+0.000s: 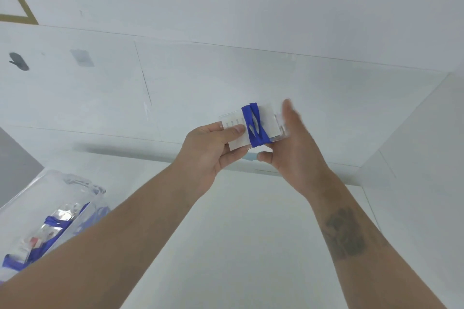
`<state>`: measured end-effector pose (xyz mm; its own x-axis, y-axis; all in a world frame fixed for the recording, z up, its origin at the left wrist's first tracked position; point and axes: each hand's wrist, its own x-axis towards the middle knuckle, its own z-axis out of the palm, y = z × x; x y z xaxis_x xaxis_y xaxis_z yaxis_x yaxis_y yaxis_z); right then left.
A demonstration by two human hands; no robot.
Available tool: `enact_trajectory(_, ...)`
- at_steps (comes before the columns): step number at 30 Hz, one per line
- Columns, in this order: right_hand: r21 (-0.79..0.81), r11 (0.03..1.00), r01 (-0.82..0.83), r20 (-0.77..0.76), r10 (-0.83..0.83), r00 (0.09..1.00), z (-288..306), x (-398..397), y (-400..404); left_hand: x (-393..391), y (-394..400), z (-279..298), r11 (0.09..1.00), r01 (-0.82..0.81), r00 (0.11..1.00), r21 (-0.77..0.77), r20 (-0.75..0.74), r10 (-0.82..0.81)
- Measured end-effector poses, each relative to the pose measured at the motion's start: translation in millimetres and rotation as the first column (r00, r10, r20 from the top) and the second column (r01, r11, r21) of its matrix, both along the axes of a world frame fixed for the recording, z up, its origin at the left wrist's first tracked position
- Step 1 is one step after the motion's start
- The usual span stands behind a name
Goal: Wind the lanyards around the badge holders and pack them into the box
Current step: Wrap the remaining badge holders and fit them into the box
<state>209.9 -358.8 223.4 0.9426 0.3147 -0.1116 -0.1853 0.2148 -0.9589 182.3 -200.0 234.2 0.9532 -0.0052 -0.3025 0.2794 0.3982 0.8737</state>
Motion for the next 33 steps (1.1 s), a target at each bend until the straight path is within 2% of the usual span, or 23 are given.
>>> enact_trajectory(2,-0.147,0.987,0.065,0.096,-0.051,0.994,-2.0,1.4,-2.9,-2.4,-1.2,-0.2,0.999,0.029,0.999,0.036,-0.018,-0.028)
enact_trajectory(4,-0.234,0.967,0.105,0.128,-0.077,0.989,-2.8,2.7,-11.1,-4.4,1.0,0.4,0.984,0.075,0.997,0.163,0.002,-0.077)
enact_trajectory(9,-0.471,0.882,-0.014,0.141,0.091,0.986,3.1,-3.8,-27.2,-10.3,4.2,3.5,0.899,0.100,0.976,0.426,0.133,-0.172)
enact_trajectory(13,-0.593,0.802,-0.066,0.161,0.198,0.967,6.2,-10.7,-36.3,-12.3,3.6,-3.1,0.816,0.153,0.968,0.557,0.083,-0.237)
enact_trajectory(16,-0.602,0.796,-0.064,0.195,0.224,0.955,0.6,-14.5,-35.7,-17.2,7.5,-12.4,0.785,0.212,0.966,0.582,-0.004,-0.259)
enact_trajectory(19,-0.578,0.815,-0.041,0.198,0.188,0.962,-8.6,-20.6,-30.9,-24.5,17.0,-21.1,0.800,0.303,0.947,0.517,-0.074,-0.311)
enact_trajectory(22,-0.579,0.813,-0.062,0.177,0.200,0.964,-16.1,-29.0,-18.5,-32.4,36.1,-29.2,0.825,0.352,0.932,0.443,-0.084,-0.352)
enact_trajectory(26,-0.611,0.790,-0.047,0.200,0.212,0.957,-30.4,-40.8,25.9,-43.3,79.0,-50.0,0.835,0.333,0.940,0.437,-0.079,-0.333)
enact_trajectory(28,-0.629,0.776,-0.045,0.201,0.218,0.955,-36.8,-44.8,42.3,-46.4,94.7,-56.9,0.806,0.332,0.939,0.490,-0.088,-0.333)
enact_trajectory(31,-0.662,0.748,-0.050,0.173,0.218,0.961,-52.4,-53.2,97.8,-52.0,149.4,-65.5,0.695,0.335,0.931,0.636,-0.110,-0.349)
enact_trajectory(33,-0.668,0.741,-0.059,0.159,0.221,0.962,-54.7,-61.2,142.5,-57.2,192.8,-67.3,0.663,0.336,0.931,0.669,-0.129,-0.342)
